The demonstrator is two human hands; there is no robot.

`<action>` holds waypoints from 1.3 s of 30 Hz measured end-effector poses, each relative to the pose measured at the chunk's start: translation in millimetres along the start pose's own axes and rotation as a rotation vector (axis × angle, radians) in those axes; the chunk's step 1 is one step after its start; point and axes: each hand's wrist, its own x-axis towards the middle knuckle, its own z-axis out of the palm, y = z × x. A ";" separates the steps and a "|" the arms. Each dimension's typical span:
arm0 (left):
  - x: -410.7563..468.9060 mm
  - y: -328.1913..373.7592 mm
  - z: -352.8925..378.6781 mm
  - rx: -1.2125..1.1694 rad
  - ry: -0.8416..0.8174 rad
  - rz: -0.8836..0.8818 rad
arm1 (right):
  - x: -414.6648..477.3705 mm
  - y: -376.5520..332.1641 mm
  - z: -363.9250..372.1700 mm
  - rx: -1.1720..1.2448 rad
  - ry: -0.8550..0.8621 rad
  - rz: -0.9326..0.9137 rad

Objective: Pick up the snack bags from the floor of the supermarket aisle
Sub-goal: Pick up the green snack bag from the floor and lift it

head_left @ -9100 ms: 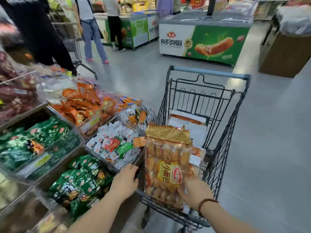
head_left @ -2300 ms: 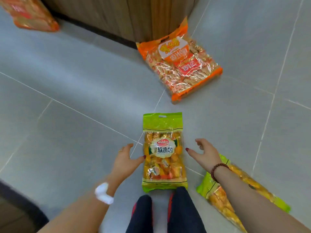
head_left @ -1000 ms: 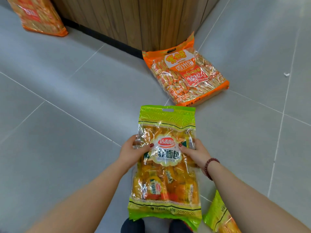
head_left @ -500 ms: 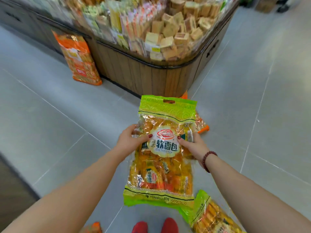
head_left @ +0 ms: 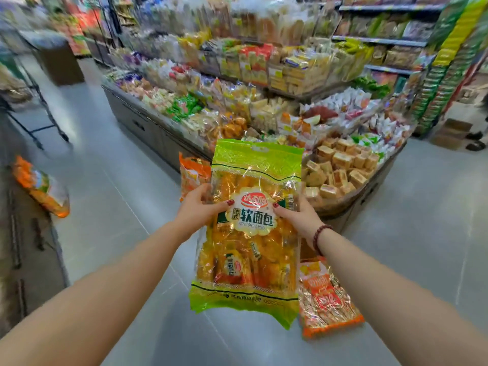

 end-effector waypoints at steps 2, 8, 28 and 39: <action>21.9 8.7 -34.2 -0.008 0.032 0.030 | 26.7 -29.8 24.4 -0.034 -0.018 -0.042; 99.7 17.3 -140.3 -0.043 0.140 0.108 | 112.2 -119.9 113.2 -0.067 -0.051 -0.168; 381.8 -36.6 -425.0 -0.099 0.435 0.032 | 434.0 -307.3 393.7 -0.155 -0.334 -0.355; 538.7 -45.6 -570.2 -0.020 0.599 0.025 | 608.9 -415.5 546.1 -0.119 -0.474 -0.365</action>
